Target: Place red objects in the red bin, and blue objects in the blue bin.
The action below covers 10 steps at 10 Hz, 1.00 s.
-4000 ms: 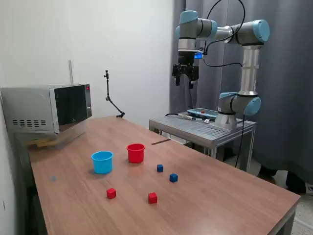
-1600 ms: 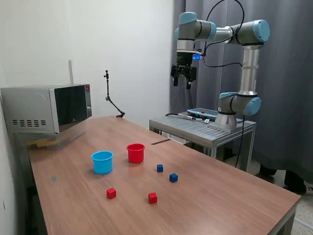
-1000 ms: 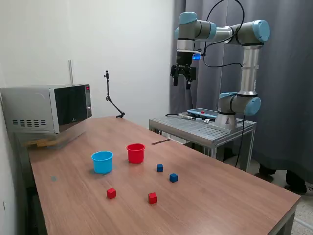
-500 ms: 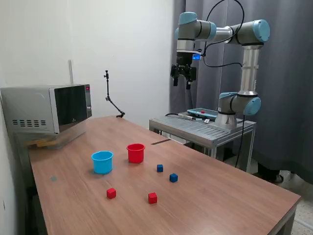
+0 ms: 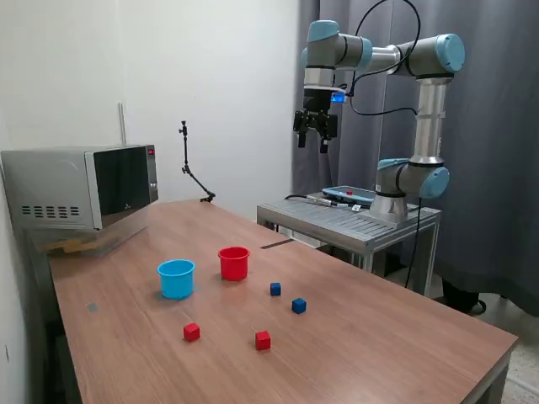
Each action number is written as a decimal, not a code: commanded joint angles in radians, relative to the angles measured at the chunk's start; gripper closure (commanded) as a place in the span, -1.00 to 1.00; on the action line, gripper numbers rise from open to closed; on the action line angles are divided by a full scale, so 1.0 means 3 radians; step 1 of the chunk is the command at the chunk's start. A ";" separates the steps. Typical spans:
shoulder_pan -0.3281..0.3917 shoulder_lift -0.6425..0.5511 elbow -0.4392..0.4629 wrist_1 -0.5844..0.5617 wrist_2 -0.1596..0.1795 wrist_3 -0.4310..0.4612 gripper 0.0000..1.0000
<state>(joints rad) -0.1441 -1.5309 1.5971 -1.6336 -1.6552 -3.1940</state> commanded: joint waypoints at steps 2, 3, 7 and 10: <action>0.0000 0.0000 -0.0006 -0.0021 0.0000 0.0011 -1.00; -0.0005 0.0000 -0.0006 -0.0021 0.0010 0.0016 -1.00; 0.0000 0.0193 -0.0026 -0.0153 0.0036 0.0372 -1.00; 0.0051 0.0541 -0.0036 -0.0582 0.0041 0.0664 -1.00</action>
<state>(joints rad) -0.1381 -1.4219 1.5863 -1.7413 -1.6441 -3.0408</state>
